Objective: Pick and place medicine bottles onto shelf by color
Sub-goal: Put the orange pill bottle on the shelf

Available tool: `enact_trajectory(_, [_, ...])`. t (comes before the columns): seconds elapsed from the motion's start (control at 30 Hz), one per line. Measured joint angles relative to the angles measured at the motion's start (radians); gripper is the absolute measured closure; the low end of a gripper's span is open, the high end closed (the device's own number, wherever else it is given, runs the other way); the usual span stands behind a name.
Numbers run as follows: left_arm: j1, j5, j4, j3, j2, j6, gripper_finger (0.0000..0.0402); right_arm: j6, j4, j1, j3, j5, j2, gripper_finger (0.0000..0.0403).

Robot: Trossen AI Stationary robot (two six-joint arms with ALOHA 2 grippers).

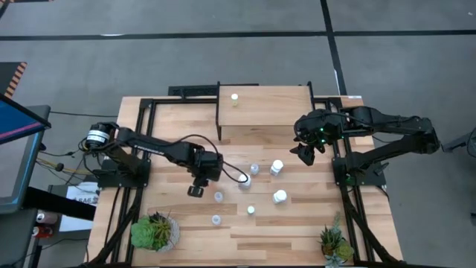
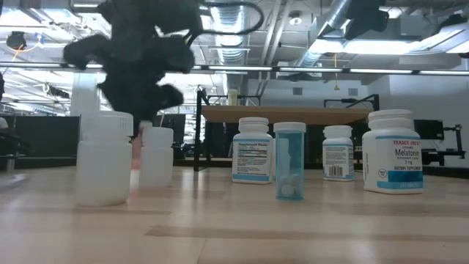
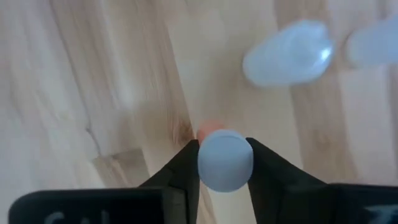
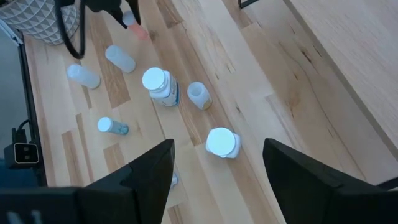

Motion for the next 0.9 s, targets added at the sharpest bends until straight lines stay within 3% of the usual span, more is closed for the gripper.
enact_trajectory(0.23, [0.092,0.035,-0.156,0.232,0.000,0.099,0.0305,0.000,0.000,0.000,0.000,0.000,0.000,0.0132])
enact_trajectory(0.57, [0.325,-0.052,-0.279,0.596,0.014,0.160,0.0319,0.000,0.013,0.000,0.000,0.000,0.000,0.0132])
enact_trajectory(0.9, [0.512,-0.062,-0.430,0.880,0.220,0.188,0.0304,0.002,0.019,0.004,0.000,-0.001,0.000,0.0132])
